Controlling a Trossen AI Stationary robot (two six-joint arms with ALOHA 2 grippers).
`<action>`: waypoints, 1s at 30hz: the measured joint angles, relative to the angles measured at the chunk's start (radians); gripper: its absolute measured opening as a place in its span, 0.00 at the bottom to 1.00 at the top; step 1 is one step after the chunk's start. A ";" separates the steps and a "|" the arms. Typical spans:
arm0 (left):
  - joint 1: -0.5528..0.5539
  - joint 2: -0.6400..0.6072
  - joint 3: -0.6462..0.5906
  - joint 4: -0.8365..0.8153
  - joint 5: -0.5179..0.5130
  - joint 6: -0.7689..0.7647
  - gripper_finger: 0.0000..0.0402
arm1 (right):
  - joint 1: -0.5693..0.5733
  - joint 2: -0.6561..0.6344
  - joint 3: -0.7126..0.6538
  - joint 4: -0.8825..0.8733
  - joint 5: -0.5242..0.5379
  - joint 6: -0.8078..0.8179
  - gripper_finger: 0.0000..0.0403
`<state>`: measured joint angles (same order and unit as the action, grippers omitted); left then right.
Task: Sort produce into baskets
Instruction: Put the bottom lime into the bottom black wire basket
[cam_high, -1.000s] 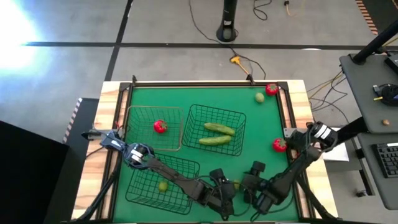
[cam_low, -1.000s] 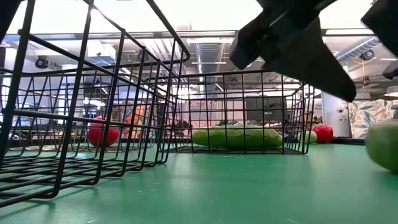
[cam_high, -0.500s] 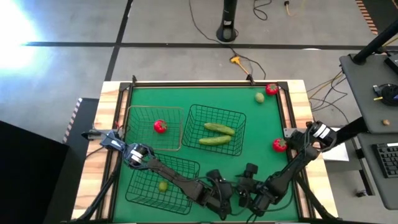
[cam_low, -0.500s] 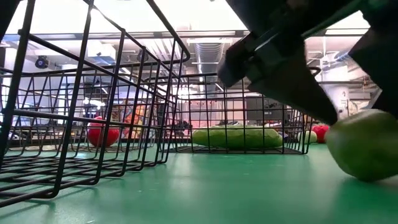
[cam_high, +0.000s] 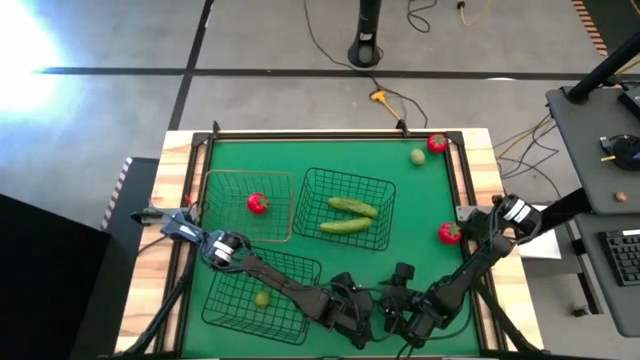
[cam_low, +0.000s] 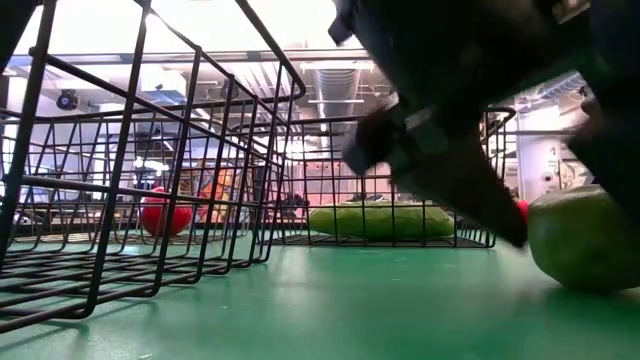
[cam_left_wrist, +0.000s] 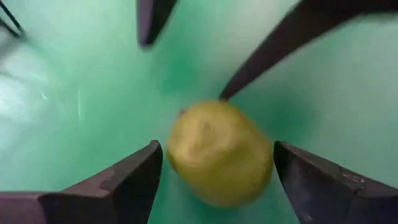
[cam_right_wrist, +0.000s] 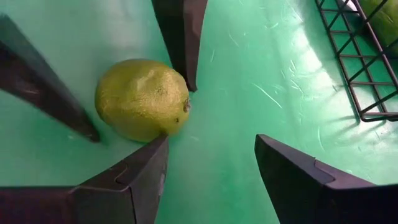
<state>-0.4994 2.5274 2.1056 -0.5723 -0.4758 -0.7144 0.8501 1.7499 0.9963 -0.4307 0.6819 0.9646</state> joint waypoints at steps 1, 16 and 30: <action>0.000 0.004 0.000 -0.010 0.004 -0.002 0.71 | 0.000 -0.001 0.000 0.002 0.000 0.000 0.58; -0.007 0.008 0.014 0.047 -0.039 -0.002 0.44 | 0.002 -0.029 0.001 -0.006 -0.009 0.010 0.58; -0.092 -0.081 0.206 -0.207 -0.144 0.139 0.45 | 0.012 -0.173 0.001 -0.025 0.114 -0.008 0.56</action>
<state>-0.5918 2.4459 2.3115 -0.7794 -0.6198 -0.5758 0.8625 1.5772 0.9969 -0.4552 0.7962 0.9567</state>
